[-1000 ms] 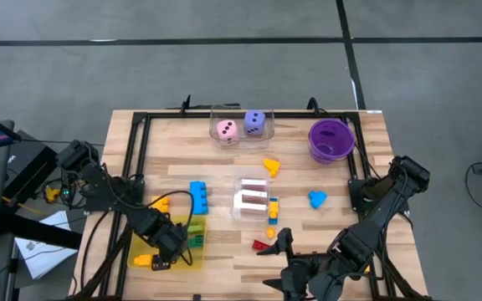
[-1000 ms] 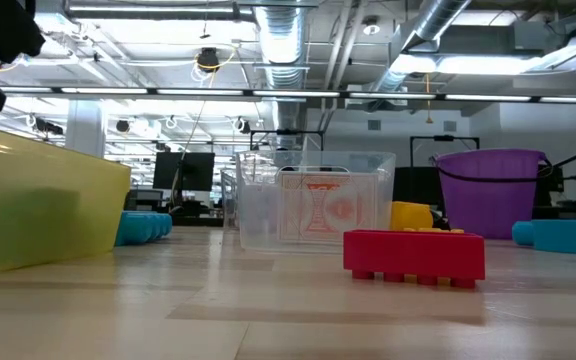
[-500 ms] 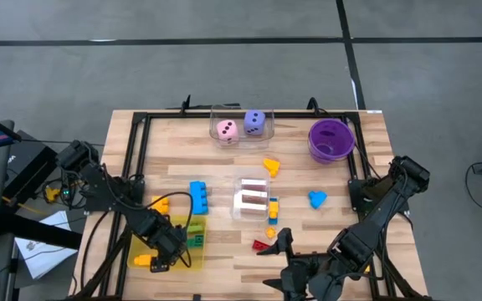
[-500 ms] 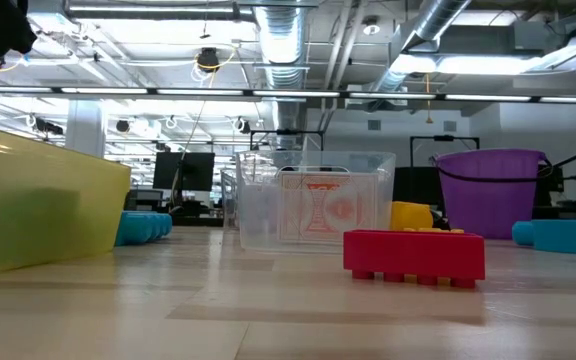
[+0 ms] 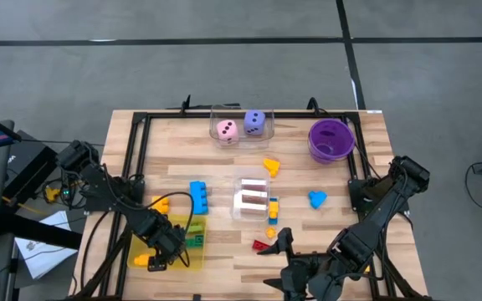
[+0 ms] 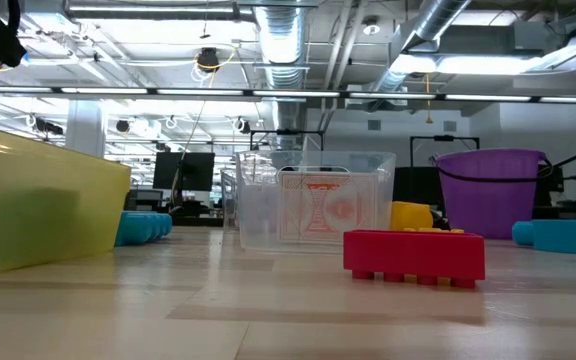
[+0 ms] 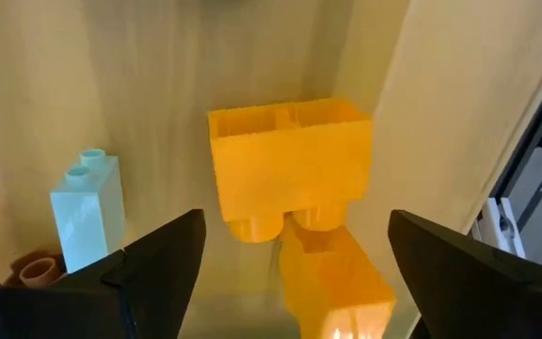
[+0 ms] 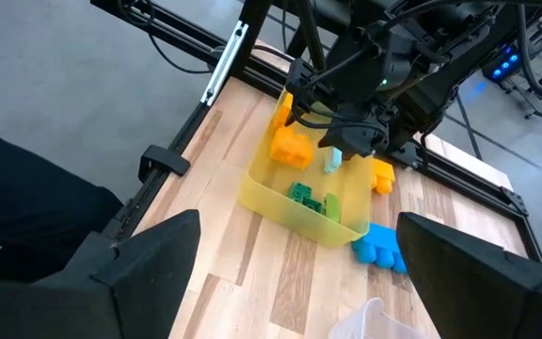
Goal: Pick & Place Toys
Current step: Put the yellow game piece into the yellow bin
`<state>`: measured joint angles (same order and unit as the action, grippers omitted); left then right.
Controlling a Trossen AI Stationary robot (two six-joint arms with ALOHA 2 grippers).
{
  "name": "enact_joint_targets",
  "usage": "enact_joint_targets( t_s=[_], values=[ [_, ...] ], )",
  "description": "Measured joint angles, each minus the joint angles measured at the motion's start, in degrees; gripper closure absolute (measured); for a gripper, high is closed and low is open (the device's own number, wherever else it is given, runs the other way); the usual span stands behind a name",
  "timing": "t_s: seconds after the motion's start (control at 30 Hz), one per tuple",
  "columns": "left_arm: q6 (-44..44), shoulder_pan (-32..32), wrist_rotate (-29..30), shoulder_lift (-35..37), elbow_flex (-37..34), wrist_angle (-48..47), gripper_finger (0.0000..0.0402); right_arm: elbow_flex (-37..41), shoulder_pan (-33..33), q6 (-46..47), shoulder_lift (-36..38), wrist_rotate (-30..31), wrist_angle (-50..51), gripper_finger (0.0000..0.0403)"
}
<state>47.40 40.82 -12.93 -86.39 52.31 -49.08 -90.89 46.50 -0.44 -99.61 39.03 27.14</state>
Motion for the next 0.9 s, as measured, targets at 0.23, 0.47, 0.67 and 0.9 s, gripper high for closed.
enact_joint_targets(
  t_s=[0.23, 0.47, 0.67, 0.9],
  values=[
    [0.0, -0.8, 0.0, 0.2, 0.0, 0.0, 0.0044, 0.0, 0.0, 0.0, 0.0, 0.0, -0.1, 0.0051],
    [0.2, -1.0, 0.3, 1.4, 0.0, 1.1, 0.0046, 0.0, 0.0, 0.0, 0.0, 0.0, -0.1, 0.0051],
    [-0.2, -1.1, 2.6, 1.2, 0.0, 6.2, 0.0147, 0.0, 0.0, 0.1, 0.0, 0.0, 0.0, 0.0051],
    [0.0, -3.4, 5.5, 1.2, 0.0, 7.5, 0.0357, 0.0, 0.0, 0.5, 0.0, 0.0, 0.3, 0.0051]
  ],
)
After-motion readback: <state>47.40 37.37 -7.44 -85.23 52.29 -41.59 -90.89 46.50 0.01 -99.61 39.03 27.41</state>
